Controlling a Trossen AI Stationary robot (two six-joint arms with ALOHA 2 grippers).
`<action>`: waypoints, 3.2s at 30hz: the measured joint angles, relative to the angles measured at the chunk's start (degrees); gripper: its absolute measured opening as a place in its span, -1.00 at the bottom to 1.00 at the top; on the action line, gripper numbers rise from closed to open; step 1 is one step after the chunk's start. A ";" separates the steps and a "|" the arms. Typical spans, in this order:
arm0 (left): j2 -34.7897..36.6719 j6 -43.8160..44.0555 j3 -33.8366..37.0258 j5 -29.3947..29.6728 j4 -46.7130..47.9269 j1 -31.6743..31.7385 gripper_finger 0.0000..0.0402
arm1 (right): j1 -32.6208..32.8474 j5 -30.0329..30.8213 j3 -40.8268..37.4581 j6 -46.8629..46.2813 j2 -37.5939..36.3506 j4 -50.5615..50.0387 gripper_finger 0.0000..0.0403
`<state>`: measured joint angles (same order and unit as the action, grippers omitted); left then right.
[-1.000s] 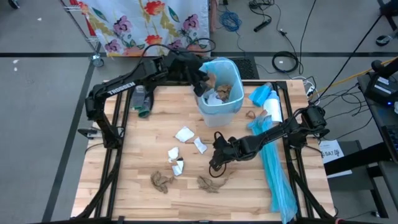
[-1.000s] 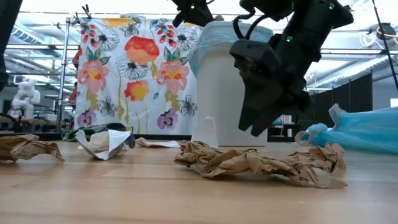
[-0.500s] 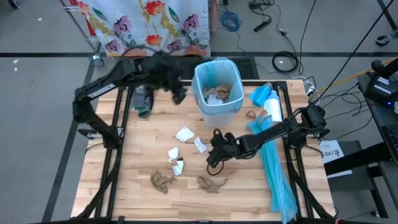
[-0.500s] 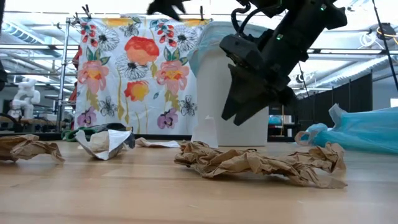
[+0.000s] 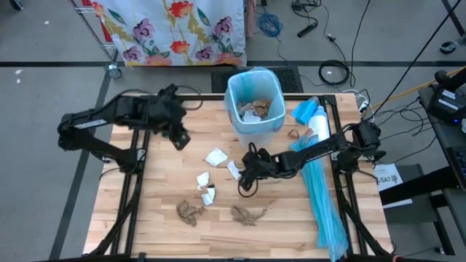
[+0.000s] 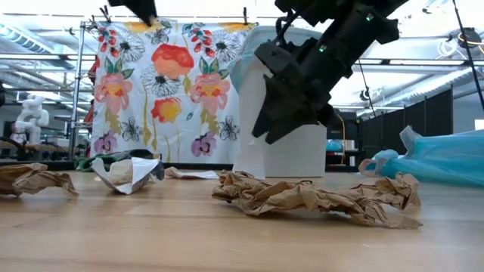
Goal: Place trash/remove bag and relplace
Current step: Put the piece of magazine into the trash bin
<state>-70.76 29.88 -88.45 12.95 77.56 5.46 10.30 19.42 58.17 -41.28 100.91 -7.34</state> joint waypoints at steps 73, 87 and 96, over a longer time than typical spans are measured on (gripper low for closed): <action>-2.54 -32.67 53.43 -0.69 -61.04 -11.81 -0.20 | -20.22 7.24 64.35 2.32 -0.38 -69.22 -0.42; -14.79 -47.52 53.27 -0.51 -74.63 -9.92 -0.22 | -12.52 7.24 64.35 5.80 -0.38 -65.58 -0.34; -20.38 -43.28 51.98 -3.55 -74.04 -9.68 -0.79 | -11.05 7.30 64.35 6.10 -0.38 -65.47 -0.34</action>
<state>-91.13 -13.40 -36.48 9.40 3.51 -4.22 -0.75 26.72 122.52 -35.18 100.53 -72.82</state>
